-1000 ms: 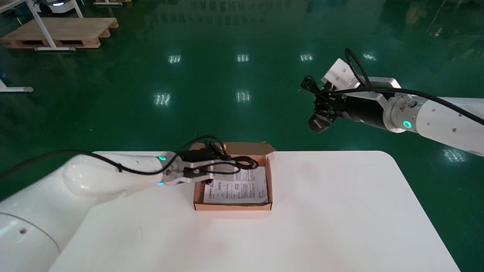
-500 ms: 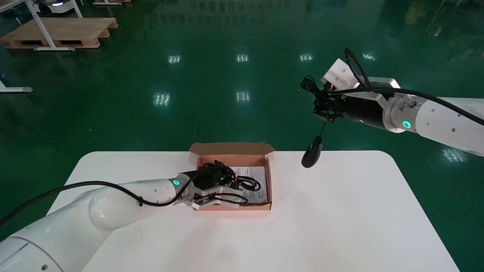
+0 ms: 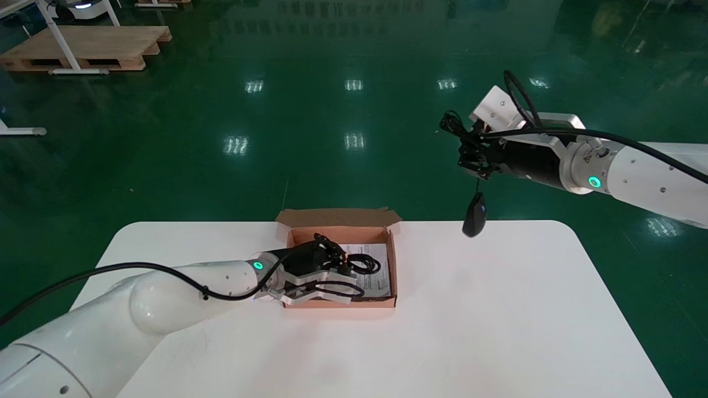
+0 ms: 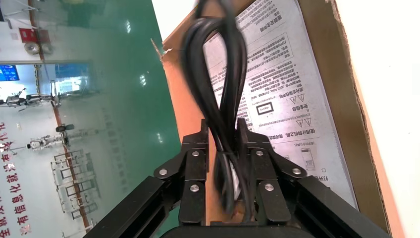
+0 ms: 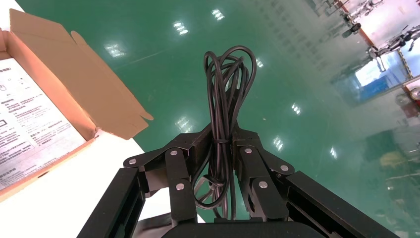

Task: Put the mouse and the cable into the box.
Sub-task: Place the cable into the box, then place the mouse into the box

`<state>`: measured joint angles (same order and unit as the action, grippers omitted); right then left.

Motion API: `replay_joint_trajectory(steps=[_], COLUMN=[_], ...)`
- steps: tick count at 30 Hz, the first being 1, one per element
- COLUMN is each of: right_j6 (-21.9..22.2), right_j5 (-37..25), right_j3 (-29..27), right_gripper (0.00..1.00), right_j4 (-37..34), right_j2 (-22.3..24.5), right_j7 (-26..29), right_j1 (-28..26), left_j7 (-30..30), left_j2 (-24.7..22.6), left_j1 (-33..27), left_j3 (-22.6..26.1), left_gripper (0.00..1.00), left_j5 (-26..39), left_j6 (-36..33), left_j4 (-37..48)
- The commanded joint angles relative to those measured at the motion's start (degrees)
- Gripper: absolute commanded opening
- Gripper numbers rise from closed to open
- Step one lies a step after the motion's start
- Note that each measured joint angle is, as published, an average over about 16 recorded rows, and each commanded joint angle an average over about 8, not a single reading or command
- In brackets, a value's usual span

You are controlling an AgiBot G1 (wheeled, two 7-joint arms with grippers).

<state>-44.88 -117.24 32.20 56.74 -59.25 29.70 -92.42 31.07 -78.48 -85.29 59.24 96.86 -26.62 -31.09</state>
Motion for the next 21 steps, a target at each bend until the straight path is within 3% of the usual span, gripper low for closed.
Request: replay_joint_trajectory(steps=[1,13,21], right_j6=[0.0,-0.4,-1.1], right_j5=[0.0,0.6,2.2], right_j3=[0.0,0.1,0.2], right_gripper=[0.0,0.0,0.0], right_j4=[0.0,0.5,1.4], right_j2=[0.0,0.1,0.4], right_j7=[0.0,-0.5,-2.5], right_j1=[0.0,0.2,1.0], left_j7=[0.0,-1.2,-7.6], left_j2=[0.0,1.7,8.2], left_j1=[0.0,-0.5,-5.1], left_j3=[-0.1,-0.4,-2.3], left_gripper=[1.0,1.0,1.0], left_j5=[0.2,0.5,2.4], left_j6=[0.0,1.0,7.3], left_j4=[0.0,-0.4,2.3])
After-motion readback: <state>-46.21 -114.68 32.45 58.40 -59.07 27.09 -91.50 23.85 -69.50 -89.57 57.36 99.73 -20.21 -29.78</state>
